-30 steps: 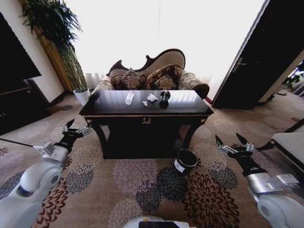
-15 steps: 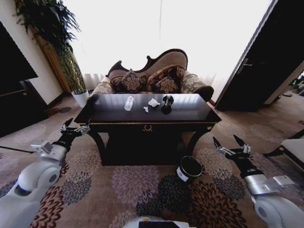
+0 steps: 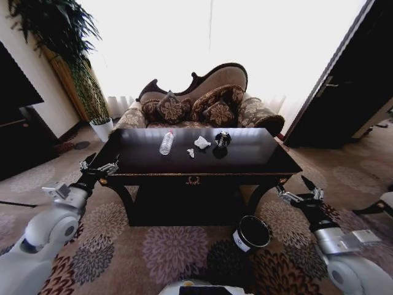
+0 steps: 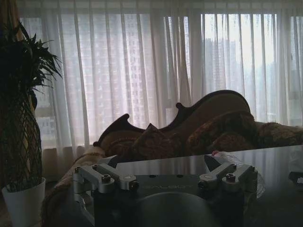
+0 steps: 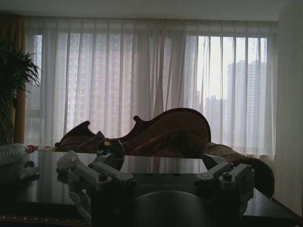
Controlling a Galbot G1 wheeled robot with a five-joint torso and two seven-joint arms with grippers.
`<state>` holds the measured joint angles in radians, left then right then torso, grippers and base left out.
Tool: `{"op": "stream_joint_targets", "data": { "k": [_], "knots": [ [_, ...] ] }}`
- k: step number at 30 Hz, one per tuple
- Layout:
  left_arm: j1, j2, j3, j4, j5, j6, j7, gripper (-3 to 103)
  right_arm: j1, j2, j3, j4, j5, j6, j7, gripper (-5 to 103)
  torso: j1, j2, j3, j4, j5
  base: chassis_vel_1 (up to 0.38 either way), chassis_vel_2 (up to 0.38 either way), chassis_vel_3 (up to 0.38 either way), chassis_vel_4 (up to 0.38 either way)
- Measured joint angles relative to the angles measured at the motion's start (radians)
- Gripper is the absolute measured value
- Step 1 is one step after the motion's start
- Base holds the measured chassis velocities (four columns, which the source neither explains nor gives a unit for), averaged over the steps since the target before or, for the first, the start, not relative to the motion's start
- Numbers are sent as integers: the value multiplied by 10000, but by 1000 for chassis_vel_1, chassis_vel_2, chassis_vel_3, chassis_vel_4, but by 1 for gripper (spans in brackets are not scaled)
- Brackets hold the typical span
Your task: Move to the front of the table and place the trash on the table into the trash bin.
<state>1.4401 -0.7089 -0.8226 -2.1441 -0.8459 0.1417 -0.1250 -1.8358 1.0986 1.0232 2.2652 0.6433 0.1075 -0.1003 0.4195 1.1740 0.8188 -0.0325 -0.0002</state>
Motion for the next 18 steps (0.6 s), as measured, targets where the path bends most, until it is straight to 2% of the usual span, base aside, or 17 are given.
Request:
{"op": "stream_joint_targets", "data": {
  "k": [3, 6, 8, 10, 12, 13, 15, 17, 18],
  "knots": [
    [-83, 250, 93, 114, -145, 40, 154, 100, 36, 7, -108, -18, -97, 15, 2, 100, 3, -1, 1, -2, 1, -60, 44, 43, -58],
    [-661, 826, 685, 593, -476, 62, 349, 100, 26, 118, -242, -44, -218, 77, -20, 100, -8, 1, -3, 0, 1, 0, 0, 0, 0],
    [-854, 923, 872, 706, -555, 62, 376, 100, 14, 156, -249, -46, -232, 95, -36, 100, -12, 2, -4, 2, 1, 0, 0, 0, 0],
    [-1748, 1223, 1750, 1046, -870, 58, 472, 100, -49, 292, -250, -47, -268, 141, -80, 100, -17, 6, -6, 1, 2, 0, 0, 0, 0],
    [-2076, 1300, 2062, 1127, -947, 54, 518, 100, -71, 336, -250, -37, -268, 142, -80, 100, -17, 6, -6, 2, 0, 0, 0, 0, 0],
    [-2755, 1411, 2665, 1205, -1108, 50, 586, 99, -101, 437, -243, 35, -242, 137, -80, 100, -15, 5, -5, 0, 0, 0, 0, 0, 0],
    [-3583, 1459, 3454, 1286, -1327, 92, 596, 99, -121, 562, -227, 138, -217, 117, -77, 100, -9, 4, -2, 0, 3, 0, 0, 0, 0],
    [-3828, 1459, 3695, 1339, -1361, 105, 595, 99, -122, 582, -224, 155, -214, 112, -75, 100, -8, 3, -2, -1, 2, 0, 0, 0, 0],
    [-4432, 1449, 4316, 1526, -1397, 126, 593, 99, -126, 624, -212, 188, -206, 101, -71, 100, -5, 2, -1, -2, 3, 0, 0, 0, 0]
  ]
}}
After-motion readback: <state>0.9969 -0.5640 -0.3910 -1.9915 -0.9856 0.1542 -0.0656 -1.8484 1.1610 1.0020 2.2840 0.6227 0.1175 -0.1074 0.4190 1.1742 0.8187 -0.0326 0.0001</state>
